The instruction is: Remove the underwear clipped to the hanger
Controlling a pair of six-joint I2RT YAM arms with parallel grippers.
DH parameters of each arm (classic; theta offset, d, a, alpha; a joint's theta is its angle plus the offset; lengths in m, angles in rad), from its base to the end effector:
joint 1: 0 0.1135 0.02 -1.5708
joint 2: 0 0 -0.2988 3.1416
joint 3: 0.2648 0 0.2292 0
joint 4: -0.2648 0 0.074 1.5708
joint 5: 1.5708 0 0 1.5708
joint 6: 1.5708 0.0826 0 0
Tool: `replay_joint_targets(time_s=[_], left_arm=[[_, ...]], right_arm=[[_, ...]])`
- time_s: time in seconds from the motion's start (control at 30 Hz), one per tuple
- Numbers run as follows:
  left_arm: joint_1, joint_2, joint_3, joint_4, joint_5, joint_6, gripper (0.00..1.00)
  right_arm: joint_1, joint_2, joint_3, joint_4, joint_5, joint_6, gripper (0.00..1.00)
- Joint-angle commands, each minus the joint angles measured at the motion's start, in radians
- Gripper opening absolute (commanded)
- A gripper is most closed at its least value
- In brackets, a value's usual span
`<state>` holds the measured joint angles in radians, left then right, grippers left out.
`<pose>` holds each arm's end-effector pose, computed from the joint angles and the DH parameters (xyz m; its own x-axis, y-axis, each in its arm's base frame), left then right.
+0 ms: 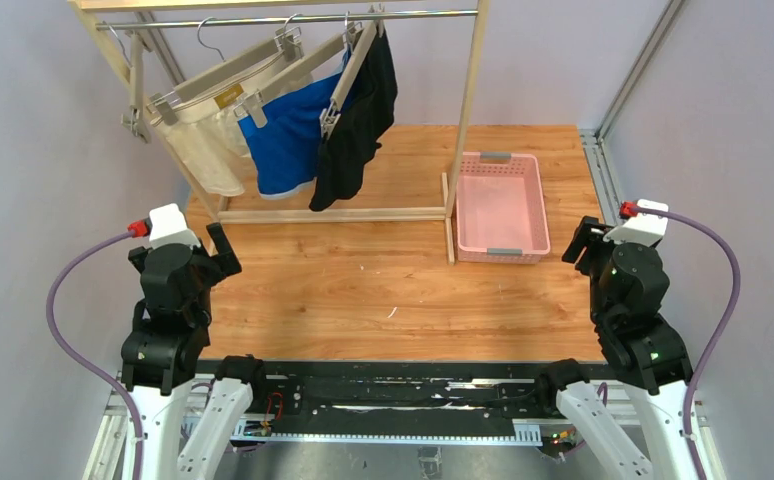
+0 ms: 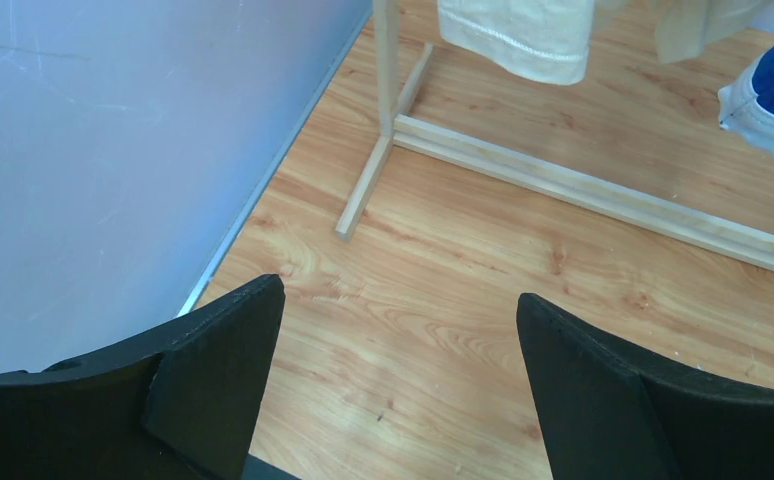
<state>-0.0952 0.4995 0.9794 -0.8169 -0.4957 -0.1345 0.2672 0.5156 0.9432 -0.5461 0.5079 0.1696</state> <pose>0.0681 0.0330 0.3635 -0.2775 -0.0920 -0.9563 -0.4041 0.9142 0.0293 0.0893 -0.0172 0.3899 -0.0727 0.1330 -0.9884 0.2510 0.9616 0.1109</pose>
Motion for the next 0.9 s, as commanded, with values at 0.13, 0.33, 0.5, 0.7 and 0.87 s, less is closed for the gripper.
replay_joint_targets(time_s=[0.13,0.33,0.5,0.7,0.87], left_arm=[[-0.005,-0.02,0.0,-0.001,-0.016,0.021,0.98],[-0.005,-0.019,-0.002,0.002,-0.002,0.015,0.98],[-0.005,-0.028,-0.001,0.004,-0.014,0.018,0.98],[-0.005,-0.013,0.019,0.019,0.024,0.02,0.98],[-0.005,0.088,0.157,-0.002,0.152,0.027,0.98]], right_arm=[[-0.006,-0.062,0.005,0.021,0.003,-0.025,0.69],[-0.006,-0.081,0.003,0.024,-0.006,-0.028,0.7],[-0.006,-0.084,-0.003,0.028,-0.014,-0.026,0.71],[-0.006,-0.086,-0.005,0.032,-0.033,-0.024,0.71],[-0.005,-0.083,-0.011,0.039,-0.051,-0.028,0.72]])
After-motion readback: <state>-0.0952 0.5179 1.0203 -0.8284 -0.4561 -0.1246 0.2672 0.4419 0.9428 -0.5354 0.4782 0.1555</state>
